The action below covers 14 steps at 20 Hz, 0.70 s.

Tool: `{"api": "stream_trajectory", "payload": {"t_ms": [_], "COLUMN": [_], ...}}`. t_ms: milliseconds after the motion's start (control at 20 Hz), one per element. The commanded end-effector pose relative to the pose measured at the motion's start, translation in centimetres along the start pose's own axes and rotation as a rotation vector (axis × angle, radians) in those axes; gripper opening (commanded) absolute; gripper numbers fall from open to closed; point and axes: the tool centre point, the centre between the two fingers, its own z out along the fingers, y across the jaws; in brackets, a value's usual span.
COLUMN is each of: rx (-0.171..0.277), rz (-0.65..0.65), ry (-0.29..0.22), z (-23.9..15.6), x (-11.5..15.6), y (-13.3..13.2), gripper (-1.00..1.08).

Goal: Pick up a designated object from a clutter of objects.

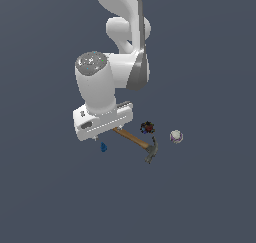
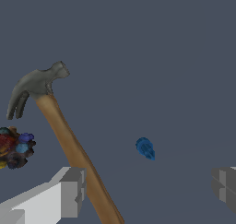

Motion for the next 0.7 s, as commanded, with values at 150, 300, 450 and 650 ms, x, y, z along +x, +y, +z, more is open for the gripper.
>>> {"api": "stream_trajectory", "payload": {"t_ms": [150, 300, 450, 650], "rx": [0.003, 0.004, 0.006, 0.007], "rz": [-0.092, -0.129, -0.157, -0.181], "ry": [-0.011, -0.016, -0.020, -0.023], "z": [3.9, 5.5, 6.7, 7.7], "x": [-1.3, -1.9, -2.4, -2.9], "y": [1.7, 2.3, 2.7, 3.1], "gripper": [1.00, 1.00, 1.00, 1.00]}}
